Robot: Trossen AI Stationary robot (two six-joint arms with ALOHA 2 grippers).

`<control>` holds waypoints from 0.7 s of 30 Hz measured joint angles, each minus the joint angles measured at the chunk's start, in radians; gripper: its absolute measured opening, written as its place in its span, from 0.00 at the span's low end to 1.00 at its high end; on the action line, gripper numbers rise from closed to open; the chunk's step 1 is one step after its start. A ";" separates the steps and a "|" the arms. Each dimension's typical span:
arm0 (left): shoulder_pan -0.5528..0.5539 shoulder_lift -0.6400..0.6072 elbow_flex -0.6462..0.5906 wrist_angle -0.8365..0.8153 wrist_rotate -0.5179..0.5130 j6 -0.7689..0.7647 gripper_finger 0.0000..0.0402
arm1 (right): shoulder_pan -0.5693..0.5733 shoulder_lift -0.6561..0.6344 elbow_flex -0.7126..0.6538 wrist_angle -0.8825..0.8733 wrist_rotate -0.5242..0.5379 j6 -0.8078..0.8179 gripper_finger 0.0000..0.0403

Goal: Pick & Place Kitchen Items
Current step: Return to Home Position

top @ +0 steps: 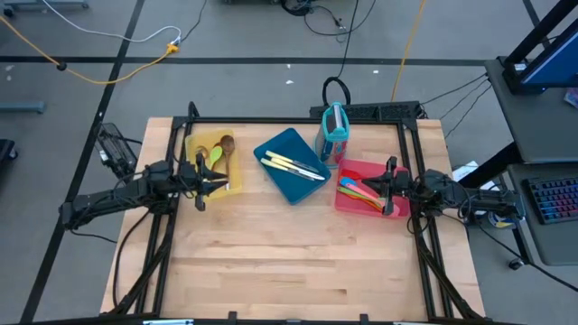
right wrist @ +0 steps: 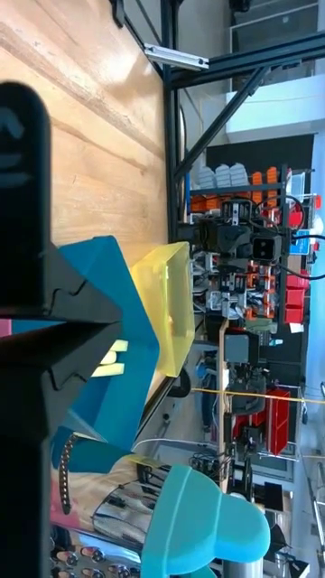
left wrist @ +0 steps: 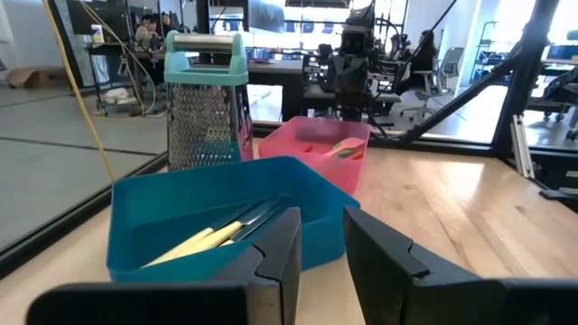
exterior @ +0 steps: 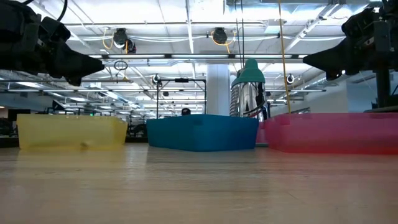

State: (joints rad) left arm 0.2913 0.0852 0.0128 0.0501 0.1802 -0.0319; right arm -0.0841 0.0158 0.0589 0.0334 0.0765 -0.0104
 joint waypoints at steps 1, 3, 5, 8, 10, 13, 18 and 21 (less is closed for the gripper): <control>0.000 0.000 0.000 0.001 0.001 0.000 0.22 | 0.000 0.000 0.000 0.000 0.000 0.000 0.01; 0.000 0.000 0.000 0.002 0.001 0.000 0.22 | 0.000 0.000 0.000 0.000 0.000 -0.001 0.00; 0.000 0.000 0.000 0.002 0.002 0.000 0.22 | 0.000 0.000 0.000 0.000 0.000 -0.001 0.00; 0.000 0.000 0.000 0.004 0.002 0.000 0.22 | 0.000 0.000 0.000 0.000 0.000 -0.001 0.00; 0.000 0.000 0.000 0.004 0.002 0.000 0.22 | 0.000 0.000 0.000 0.000 0.000 -0.001 0.00; 0.000 0.000 0.000 0.004 0.002 0.001 0.22 | 0.000 0.000 0.000 0.000 0.000 -0.001 0.00; 0.000 0.000 -0.001 0.004 0.002 0.001 0.22 | 0.000 0.000 0.000 0.000 0.000 -0.001 0.01; 0.000 0.000 -0.001 0.004 0.002 0.001 0.22 | 0.000 0.000 0.000 0.000 0.000 -0.001 0.01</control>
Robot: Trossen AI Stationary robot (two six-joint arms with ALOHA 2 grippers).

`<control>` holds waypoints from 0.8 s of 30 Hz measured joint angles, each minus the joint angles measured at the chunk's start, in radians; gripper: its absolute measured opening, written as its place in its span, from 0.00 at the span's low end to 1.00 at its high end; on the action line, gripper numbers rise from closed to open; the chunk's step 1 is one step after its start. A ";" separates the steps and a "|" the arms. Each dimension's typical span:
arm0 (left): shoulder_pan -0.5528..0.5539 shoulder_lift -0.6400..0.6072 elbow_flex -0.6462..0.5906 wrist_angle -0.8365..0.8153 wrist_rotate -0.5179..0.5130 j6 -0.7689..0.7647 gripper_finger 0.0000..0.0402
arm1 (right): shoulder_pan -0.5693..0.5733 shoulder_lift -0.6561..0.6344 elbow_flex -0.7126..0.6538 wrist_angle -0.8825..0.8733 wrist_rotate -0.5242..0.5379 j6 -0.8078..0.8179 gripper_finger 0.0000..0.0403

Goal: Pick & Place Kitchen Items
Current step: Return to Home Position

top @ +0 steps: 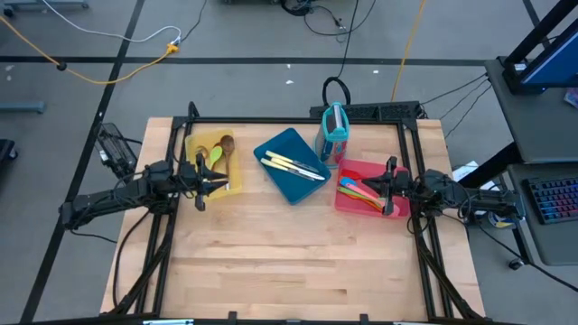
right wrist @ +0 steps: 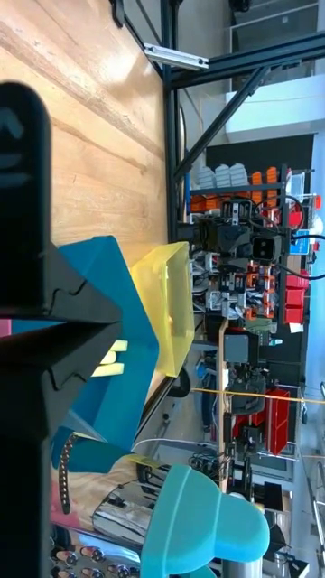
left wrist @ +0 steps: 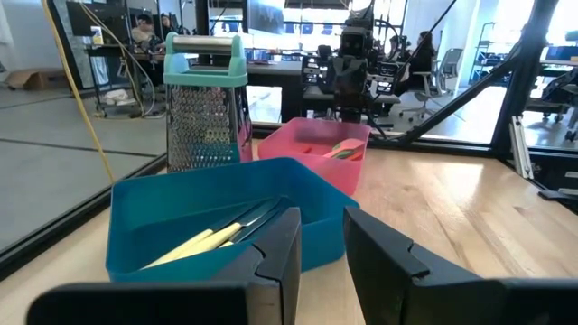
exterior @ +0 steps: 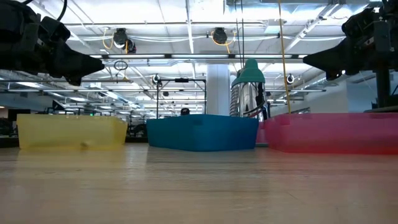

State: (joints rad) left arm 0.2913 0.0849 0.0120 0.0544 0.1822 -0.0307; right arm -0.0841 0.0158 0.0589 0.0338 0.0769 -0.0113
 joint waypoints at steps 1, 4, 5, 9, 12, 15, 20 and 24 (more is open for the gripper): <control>0.000 0.000 0.000 0.000 0.000 0.000 0.22 | 0.000 0.000 0.000 0.000 0.000 0.000 0.00; 0.000 0.000 0.000 0.000 0.000 0.000 0.22 | 0.000 0.000 0.000 0.000 0.000 0.000 0.00; 0.000 0.000 0.000 0.000 0.000 0.000 0.22 | 0.000 0.000 0.000 0.000 0.000 0.000 0.00; 0.000 0.000 0.000 0.001 0.000 0.000 0.22 | 0.000 0.000 0.000 0.000 0.000 0.000 0.01; 0.000 0.000 0.000 0.001 0.000 0.000 0.22 | 0.000 0.000 0.000 0.000 0.000 0.000 0.01; 0.000 0.000 0.000 0.001 0.000 0.000 0.22 | 0.000 0.000 0.000 0.000 0.000 0.000 0.01; 0.000 0.000 0.000 0.001 0.000 0.000 0.22 | 0.000 0.000 0.000 0.000 0.000 0.000 0.01; 0.000 0.000 0.000 0.001 0.000 0.000 0.22 | 0.000 0.000 0.000 0.000 0.000 0.000 0.01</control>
